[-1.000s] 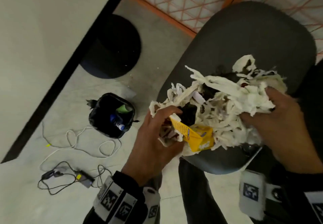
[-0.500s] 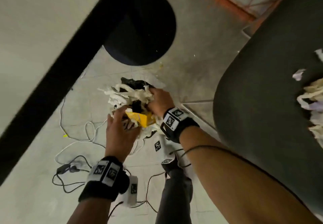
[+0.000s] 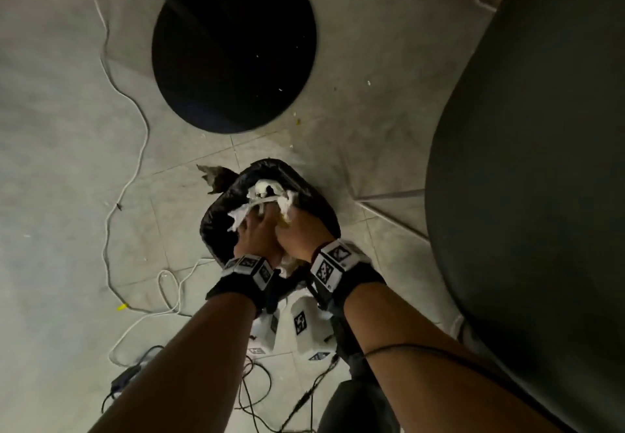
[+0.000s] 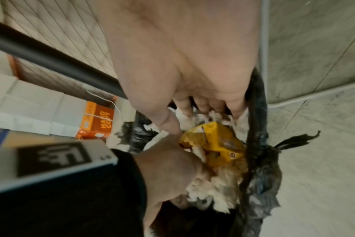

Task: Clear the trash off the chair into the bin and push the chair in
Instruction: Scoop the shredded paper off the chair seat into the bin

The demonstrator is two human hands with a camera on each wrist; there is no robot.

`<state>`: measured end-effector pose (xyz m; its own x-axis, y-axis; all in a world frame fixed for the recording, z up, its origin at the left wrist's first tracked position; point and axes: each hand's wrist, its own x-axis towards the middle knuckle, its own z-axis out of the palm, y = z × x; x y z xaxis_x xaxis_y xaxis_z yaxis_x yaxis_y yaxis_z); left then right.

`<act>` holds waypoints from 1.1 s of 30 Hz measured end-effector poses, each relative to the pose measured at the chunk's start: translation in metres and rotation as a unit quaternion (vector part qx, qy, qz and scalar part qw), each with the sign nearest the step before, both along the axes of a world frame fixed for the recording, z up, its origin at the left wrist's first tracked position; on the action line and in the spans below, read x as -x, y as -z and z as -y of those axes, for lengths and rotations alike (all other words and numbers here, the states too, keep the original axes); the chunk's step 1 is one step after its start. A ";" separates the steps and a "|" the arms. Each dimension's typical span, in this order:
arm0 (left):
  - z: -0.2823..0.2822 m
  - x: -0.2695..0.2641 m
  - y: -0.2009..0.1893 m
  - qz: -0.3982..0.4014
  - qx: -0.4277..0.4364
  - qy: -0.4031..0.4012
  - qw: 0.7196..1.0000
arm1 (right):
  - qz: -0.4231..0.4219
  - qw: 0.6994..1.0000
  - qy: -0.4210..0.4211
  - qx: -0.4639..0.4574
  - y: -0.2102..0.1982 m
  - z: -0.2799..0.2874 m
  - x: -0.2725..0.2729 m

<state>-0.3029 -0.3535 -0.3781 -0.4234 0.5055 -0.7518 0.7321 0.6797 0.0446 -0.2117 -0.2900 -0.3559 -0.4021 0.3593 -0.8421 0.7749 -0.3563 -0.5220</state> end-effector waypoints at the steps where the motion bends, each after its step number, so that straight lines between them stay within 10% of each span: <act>1: -0.002 0.000 -0.008 0.008 -0.004 0.007 1.000 | -0.011 1.000 0.000 -0.004 -0.017 0.000 -0.008; 10: -0.018 -0.053 -0.194 0.143 -0.171 -0.107 0.969 | -0.147 0.978 0.142 -0.028 -0.237 -0.028 -0.138; 17: -0.147 -0.217 -0.320 0.275 -0.321 0.085 0.902 | -0.113 0.889 0.382 -0.227 -0.363 -0.105 -0.311; 21: -0.232 -0.307 -0.316 0.258 -0.210 0.317 0.888 | 0.050 0.841 0.391 -0.370 -0.353 -0.178 -0.413; 27: -0.295 -0.394 -0.289 0.165 -0.100 0.491 0.850 | 0.199 0.918 0.283 -0.192 -0.301 -0.250 -0.478; 33: -0.287 -0.413 -0.273 0.074 -0.059 0.518 0.850 | 0.128 0.953 0.253 -0.109 -0.272 -0.214 -0.467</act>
<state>0.1105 -0.0663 -0.1054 0.3890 0.6259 -0.6759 0.9160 -0.3412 0.2112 0.2556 -0.0762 -0.0843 0.0780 0.6307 -0.7721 0.6445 -0.6228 -0.4437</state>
